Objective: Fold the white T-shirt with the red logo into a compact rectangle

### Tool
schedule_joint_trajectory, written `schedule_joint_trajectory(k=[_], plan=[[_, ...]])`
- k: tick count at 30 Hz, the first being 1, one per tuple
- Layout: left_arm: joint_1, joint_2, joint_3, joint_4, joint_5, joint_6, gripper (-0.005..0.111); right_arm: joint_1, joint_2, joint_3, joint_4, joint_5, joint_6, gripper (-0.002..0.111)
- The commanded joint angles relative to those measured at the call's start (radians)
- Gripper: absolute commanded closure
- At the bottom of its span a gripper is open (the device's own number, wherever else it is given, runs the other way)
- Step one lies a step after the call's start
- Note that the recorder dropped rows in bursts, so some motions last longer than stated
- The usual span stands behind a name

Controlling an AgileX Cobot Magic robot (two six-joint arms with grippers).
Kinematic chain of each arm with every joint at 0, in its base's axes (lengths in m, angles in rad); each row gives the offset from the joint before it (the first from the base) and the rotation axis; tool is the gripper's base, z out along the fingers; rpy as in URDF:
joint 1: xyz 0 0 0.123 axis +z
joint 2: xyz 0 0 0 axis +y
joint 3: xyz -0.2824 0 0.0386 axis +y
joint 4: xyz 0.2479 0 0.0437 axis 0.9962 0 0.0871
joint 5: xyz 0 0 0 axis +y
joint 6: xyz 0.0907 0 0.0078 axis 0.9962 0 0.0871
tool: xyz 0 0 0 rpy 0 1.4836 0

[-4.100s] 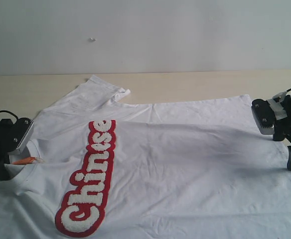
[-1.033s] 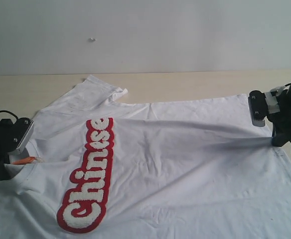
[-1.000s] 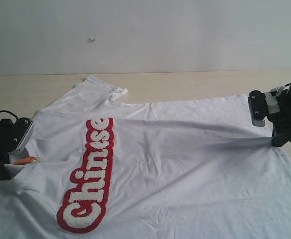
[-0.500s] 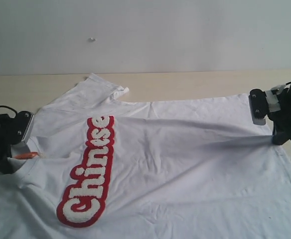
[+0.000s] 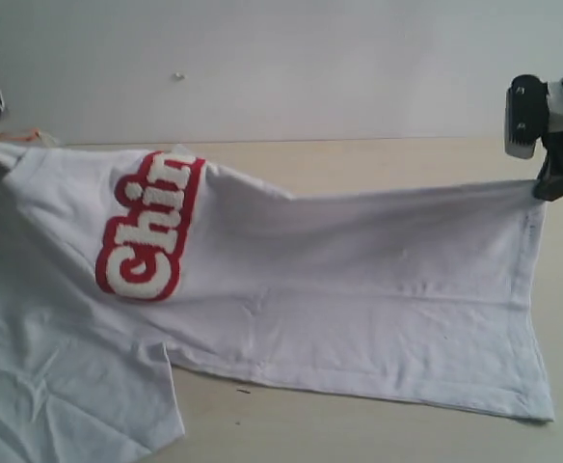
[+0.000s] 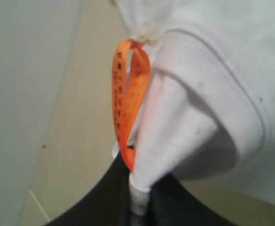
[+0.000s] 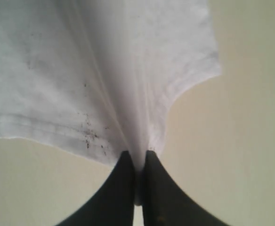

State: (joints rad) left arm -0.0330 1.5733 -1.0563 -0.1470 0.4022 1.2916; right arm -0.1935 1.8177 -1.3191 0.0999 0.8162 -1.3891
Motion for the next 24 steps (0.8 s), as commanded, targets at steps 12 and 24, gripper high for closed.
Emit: schedule_joint_trajectory(k=[12, 24], plan=[[0.093, -0.436, 0.000, 0.008, -0.014, -0.306, 0.107, -0.004, -0.325, -0.006, 0.258, 0.106, -0.004, 0.108], [0.094, -0.652, 0.000, 0.091, 0.074, -0.514, 0.107, -0.004, -0.487, -0.006, 0.304, 0.257, 0.052, 0.108]])
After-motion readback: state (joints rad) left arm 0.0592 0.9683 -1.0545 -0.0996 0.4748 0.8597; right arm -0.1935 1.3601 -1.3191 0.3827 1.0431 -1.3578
